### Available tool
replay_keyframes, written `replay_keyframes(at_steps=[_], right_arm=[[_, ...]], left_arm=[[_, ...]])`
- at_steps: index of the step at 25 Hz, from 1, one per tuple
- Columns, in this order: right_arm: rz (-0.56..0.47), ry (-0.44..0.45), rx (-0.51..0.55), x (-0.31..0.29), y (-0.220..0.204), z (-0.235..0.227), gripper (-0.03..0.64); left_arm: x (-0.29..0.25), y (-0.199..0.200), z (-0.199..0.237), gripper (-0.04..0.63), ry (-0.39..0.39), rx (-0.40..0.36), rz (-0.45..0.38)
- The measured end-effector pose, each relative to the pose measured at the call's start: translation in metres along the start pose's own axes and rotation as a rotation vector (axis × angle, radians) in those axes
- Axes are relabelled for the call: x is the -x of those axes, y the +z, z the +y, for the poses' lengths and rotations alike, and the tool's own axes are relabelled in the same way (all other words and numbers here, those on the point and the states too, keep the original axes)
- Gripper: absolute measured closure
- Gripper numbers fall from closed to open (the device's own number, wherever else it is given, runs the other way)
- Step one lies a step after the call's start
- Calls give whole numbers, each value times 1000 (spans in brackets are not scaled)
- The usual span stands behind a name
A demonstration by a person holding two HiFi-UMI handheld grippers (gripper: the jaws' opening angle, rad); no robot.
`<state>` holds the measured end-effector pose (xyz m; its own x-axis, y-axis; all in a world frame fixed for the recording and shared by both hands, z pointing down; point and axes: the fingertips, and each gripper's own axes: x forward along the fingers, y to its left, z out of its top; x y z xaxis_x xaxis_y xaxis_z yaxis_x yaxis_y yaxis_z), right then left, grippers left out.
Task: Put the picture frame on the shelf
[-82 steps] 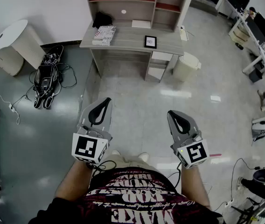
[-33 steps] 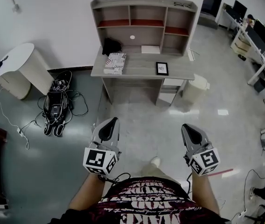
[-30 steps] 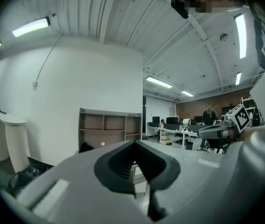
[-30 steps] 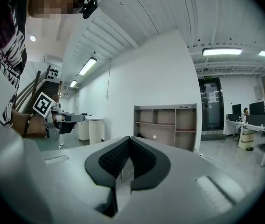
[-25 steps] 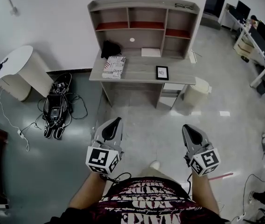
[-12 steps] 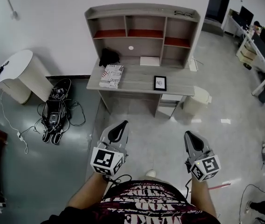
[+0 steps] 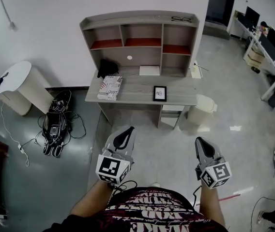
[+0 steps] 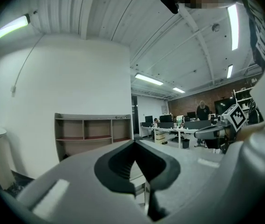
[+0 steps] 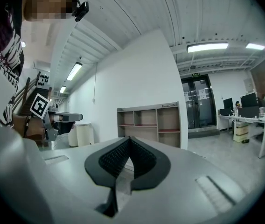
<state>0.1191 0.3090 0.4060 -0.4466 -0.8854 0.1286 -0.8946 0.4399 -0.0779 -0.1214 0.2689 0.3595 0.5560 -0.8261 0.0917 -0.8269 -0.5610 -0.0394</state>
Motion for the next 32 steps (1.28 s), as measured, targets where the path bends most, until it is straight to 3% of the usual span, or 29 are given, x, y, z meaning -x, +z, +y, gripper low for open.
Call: replay_keyframes(at_steps=[6,14,21,25,32], right_arm=[[3,14,5,3,-5,-15,589],[33,36,-27,0,-20,-5,589],[36,-14,-47,-1,-30,-6,589],[37,-24,-37,-20,-22,-7,589],[34,2,-21,-70,-10,4,589]], left_arm=[[-8,0,-18,595,-19,-10,0],[7,-20,-1,595,31,31,48],[1,-20,14,595,38,39,8],[-11,-20,29,595,35,-4,19],[-31,-21,66,595,23,17,30]])
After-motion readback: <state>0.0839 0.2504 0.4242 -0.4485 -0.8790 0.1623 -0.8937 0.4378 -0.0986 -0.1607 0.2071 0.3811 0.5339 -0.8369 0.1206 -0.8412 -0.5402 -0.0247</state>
